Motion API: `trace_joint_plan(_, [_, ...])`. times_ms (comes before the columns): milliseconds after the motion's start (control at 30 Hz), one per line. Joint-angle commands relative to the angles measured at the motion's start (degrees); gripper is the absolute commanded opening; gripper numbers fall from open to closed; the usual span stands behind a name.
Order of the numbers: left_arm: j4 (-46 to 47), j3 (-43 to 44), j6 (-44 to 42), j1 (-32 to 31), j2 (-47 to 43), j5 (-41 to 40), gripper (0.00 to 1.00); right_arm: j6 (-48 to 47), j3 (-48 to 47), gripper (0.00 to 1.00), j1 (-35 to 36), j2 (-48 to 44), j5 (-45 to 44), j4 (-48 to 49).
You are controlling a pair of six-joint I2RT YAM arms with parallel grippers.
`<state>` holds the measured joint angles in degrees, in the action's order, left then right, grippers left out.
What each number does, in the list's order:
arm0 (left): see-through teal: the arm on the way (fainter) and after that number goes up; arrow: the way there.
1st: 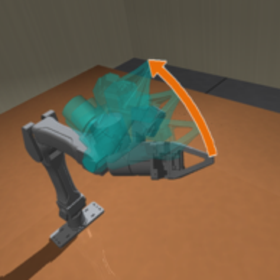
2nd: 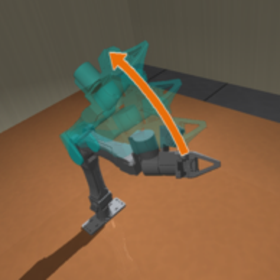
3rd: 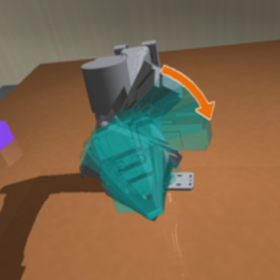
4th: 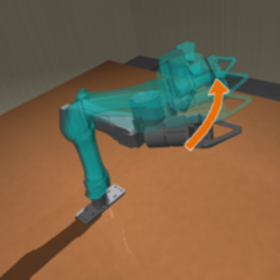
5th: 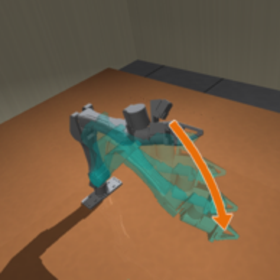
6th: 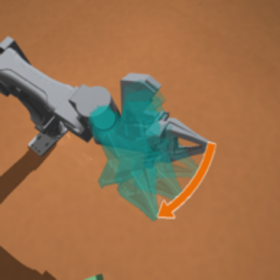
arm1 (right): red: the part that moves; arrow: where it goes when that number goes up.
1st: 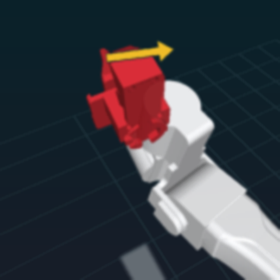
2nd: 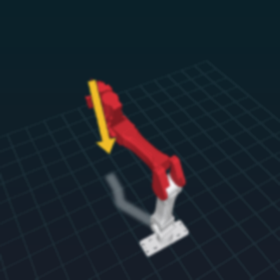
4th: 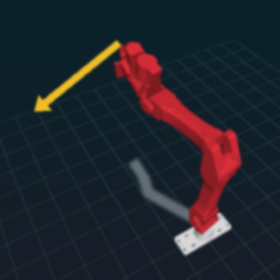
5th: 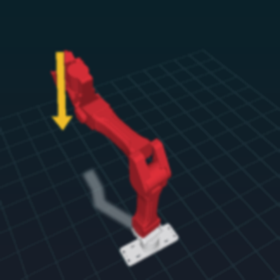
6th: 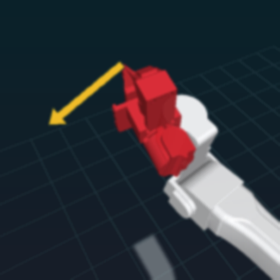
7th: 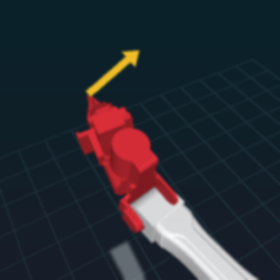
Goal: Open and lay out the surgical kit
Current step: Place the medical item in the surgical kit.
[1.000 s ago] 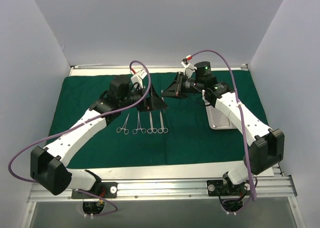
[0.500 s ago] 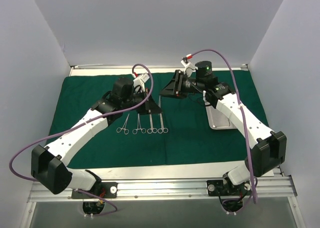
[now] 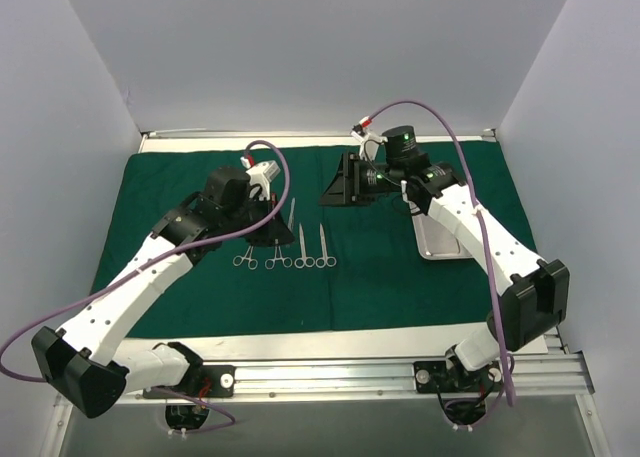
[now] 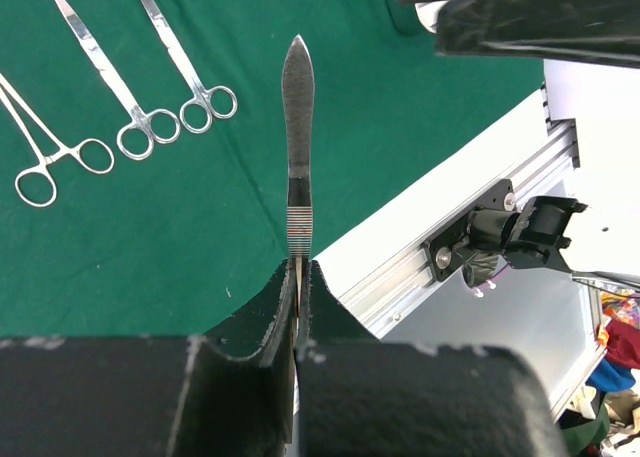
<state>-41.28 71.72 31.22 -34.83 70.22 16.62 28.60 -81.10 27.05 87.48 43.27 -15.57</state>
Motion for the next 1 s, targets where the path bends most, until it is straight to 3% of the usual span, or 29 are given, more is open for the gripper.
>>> trace_joint_plan(0, [2.25,-1.41,1.91,-0.24,-1.75,-0.98,0.02,0.14,-0.55,0.43,1.69,0.58,2.44,2.56])
trace_joint_plan(600, [10.07,-3.69,8.24,-0.24,-0.17,-1.24,0.02,6.82,-0.73,0.34,7.49,4.89,1.73,10.56])
trace_joint_plan(767, [10.69,-3.78,8.5,-0.24,-0.08,-1.51,0.02,6.73,-1.17,0.24,9.51,6.47,1.82,10.65])
trace_joint_plan(833, [10.69,-3.52,8.42,-0.15,0.01,-1.51,0.02,5.51,-1.17,0.0,9.78,6.82,2.35,9.95])
trace_joint_plan(867, [10.52,-3.35,8.24,-0.24,0.01,-1.33,0.02,4.63,-1.43,0.0,9.78,7.0,2.18,9.08])
trace_joint_plan(900, [9.47,-3.17,8.07,-0.07,0.1,-0.89,0.06,3.32,-1.6,0.0,9.78,6.83,2.0,6.81])
trace_joint_plan(933, [8.76,-2.73,7.28,0.02,-0.34,-0.63,0.28,-0.35,-1.69,0.0,9.87,6.48,1.13,5.48])
trace_joint_plan(967, [7.97,-2.82,7.1,0.02,-1.04,-0.54,0.36,-2.82,-1.78,0.0,9.78,6.21,0.25,3.99])
